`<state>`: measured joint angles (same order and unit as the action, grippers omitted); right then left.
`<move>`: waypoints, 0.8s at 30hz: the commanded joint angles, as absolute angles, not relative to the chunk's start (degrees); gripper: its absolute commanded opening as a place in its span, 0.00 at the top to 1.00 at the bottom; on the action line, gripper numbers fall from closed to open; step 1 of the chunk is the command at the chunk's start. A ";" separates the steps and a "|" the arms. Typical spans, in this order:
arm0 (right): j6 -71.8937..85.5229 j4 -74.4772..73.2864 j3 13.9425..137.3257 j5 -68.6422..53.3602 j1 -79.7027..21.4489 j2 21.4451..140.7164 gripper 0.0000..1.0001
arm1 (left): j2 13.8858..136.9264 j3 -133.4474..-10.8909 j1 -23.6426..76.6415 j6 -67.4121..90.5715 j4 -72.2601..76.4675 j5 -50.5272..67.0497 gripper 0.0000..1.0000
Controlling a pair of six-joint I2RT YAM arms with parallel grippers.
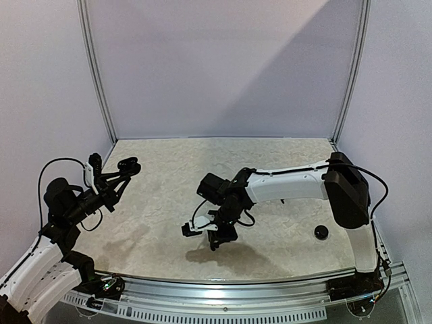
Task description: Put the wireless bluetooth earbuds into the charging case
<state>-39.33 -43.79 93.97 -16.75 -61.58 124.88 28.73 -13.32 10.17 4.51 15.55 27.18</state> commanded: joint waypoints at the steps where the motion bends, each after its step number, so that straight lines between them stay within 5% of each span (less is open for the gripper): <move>1: -38.85 -47.16 92.48 -16.68 -61.30 123.53 0.81 | 28.35 -12.74 9.56 4.05 16.21 27.66 1.00; 24: -37.12 -48.74 92.67 -20.11 -61.35 121.02 1.00 | 28.21 -12.74 9.49 3.88 16.01 28.29 1.00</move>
